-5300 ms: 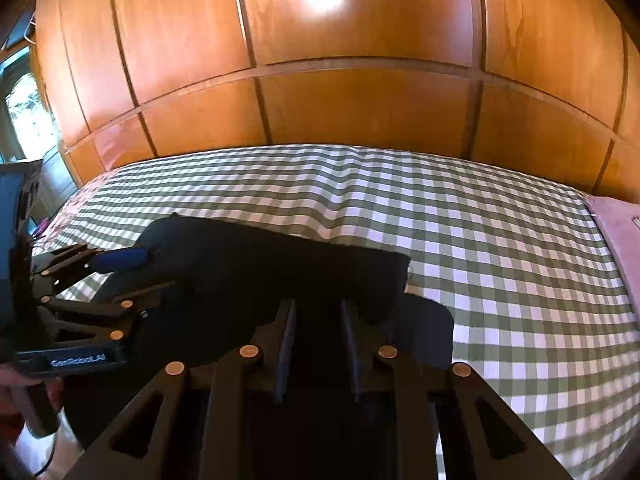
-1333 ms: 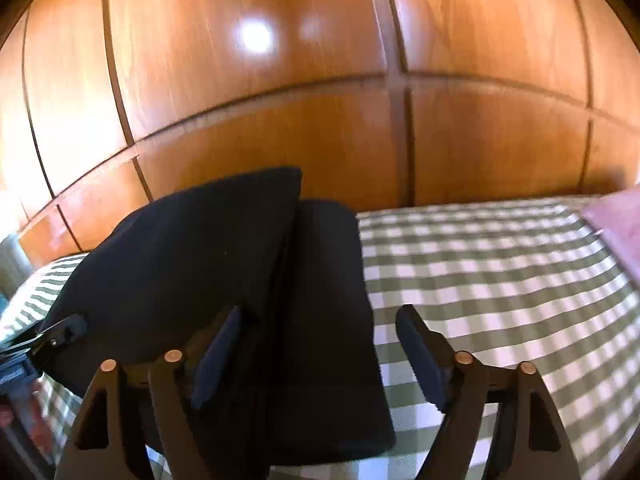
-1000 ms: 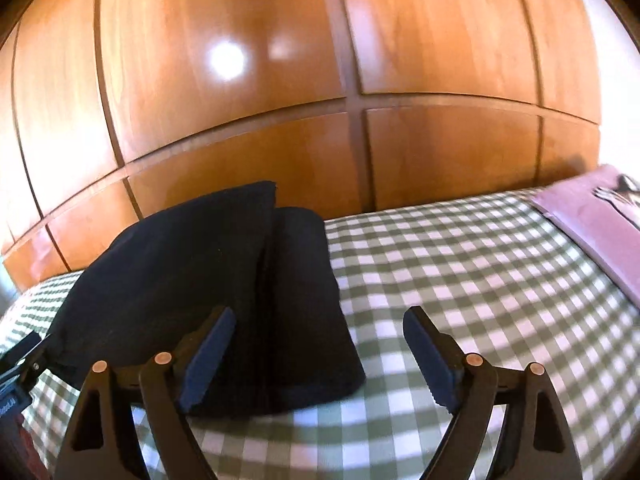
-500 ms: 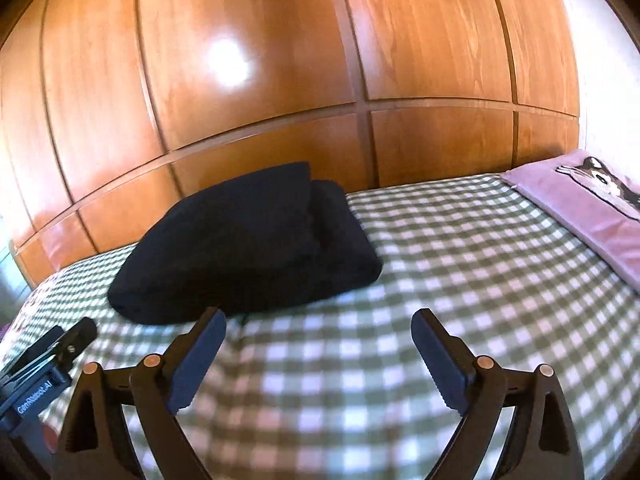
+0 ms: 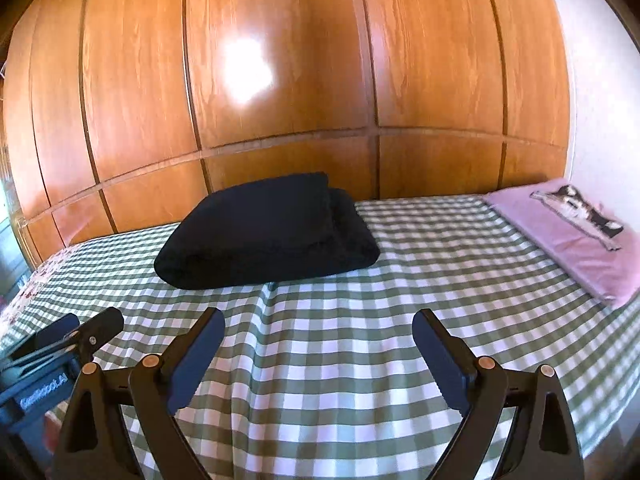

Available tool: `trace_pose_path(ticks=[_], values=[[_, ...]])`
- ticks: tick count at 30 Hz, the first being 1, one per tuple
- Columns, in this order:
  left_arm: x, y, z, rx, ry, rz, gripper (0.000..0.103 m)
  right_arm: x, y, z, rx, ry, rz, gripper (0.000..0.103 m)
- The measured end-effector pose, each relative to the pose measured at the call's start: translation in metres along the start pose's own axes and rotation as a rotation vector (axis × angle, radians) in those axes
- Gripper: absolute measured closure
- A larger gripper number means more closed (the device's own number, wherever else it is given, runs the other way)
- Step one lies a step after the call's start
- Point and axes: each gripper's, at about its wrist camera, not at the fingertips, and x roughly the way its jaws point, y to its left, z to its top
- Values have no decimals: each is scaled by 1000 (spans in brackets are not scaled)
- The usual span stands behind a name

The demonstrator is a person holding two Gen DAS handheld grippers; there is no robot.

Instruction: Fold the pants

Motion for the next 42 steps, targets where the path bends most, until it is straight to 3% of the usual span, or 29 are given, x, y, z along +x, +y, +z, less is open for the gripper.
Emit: trace_pose_path(ticks=[3,11,15,18,42], values=[[-9,-3,0,30,-16,18,18,-6,-12,6,33,-10,-35,7],[-22,0,4,39,-61,45,18,-13,-11,18,32,2,-26,7],[-20,0,1,34,-41,41,18,-14,-3,12,-30,17,-19,7],[-19,-2,-1,35,-30,43,18,-16,-7,8,17,13,-11,7],[-15,-5,-4,38,11,27,19,-9,-2,5,2,41,-2,7]])
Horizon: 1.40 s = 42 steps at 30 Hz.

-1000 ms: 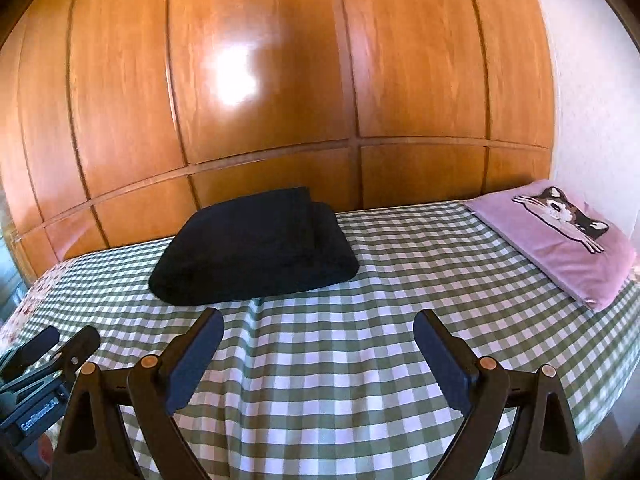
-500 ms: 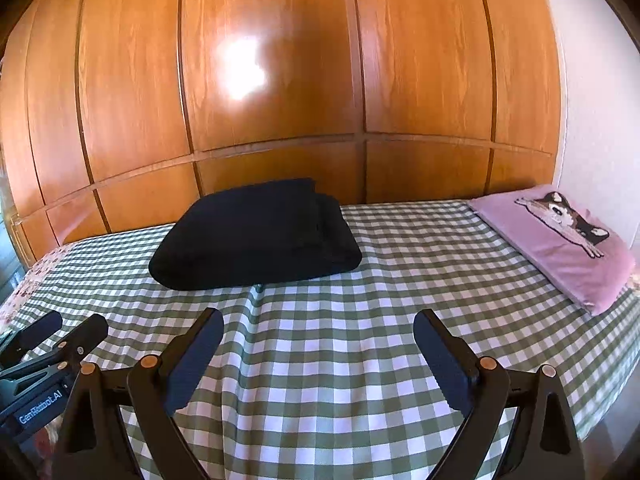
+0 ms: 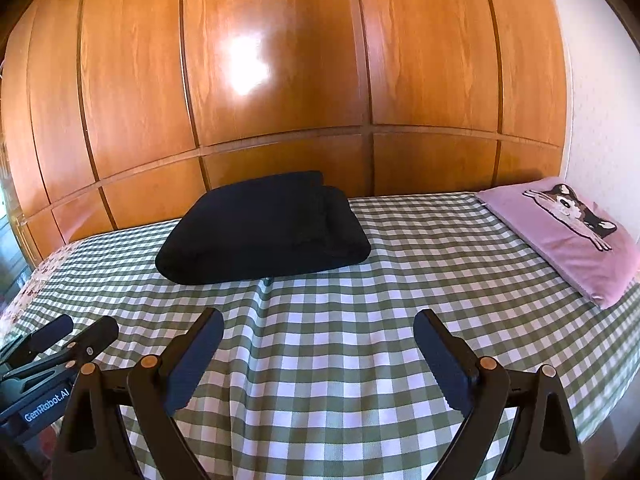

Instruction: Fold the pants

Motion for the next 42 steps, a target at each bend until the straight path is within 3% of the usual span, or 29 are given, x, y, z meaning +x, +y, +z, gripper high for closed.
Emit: trace_pose_path(ticks=[42], values=[[14,5,-6,4,55,18,19,9,3,-7,25,49,11,7]])
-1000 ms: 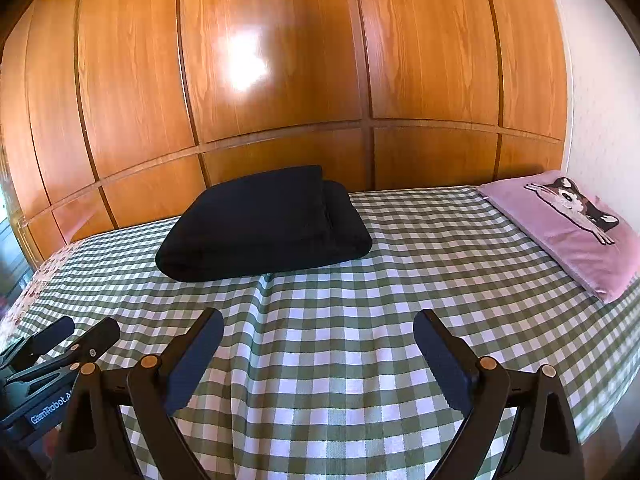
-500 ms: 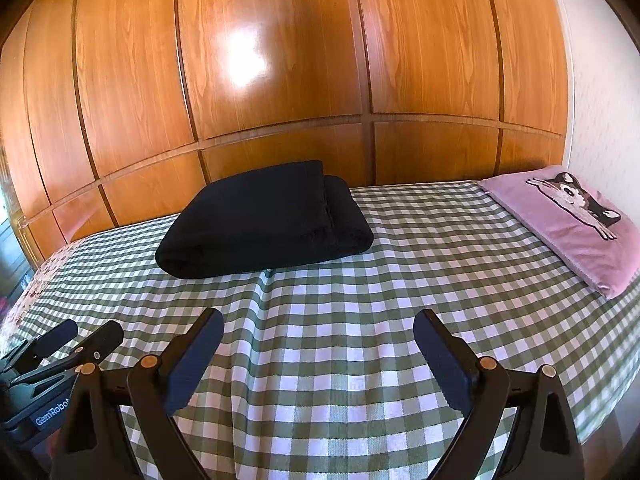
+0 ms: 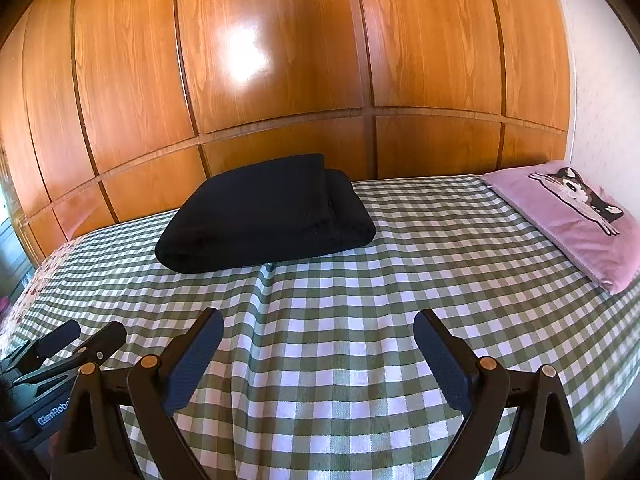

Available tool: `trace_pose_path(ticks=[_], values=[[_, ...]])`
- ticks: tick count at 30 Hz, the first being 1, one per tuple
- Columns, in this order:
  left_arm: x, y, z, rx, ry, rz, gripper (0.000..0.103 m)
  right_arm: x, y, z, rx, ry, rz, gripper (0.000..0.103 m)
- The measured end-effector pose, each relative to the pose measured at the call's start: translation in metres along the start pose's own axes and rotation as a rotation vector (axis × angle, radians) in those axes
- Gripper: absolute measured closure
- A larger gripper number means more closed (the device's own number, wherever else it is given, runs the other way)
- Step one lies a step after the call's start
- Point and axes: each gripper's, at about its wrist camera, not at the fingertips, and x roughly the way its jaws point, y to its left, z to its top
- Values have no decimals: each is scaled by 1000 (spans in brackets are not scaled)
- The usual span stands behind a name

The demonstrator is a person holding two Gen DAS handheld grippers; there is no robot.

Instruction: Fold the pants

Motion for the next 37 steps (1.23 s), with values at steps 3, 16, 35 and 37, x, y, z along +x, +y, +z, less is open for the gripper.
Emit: trace_pose_path(ticks=[3,16,35,37], values=[[1,1,0,-2,6,0,19,1,0,0,1,3,1,7],[4,2,-2,-4,19,2,19,5,-1,-3,6,21,4,7],[13,5,-5,-8,54,3,19,11,0,-7,12,47,8,7],[15,5,-6,-9,60,8,19,14,0,-8,10,54,11,7]])
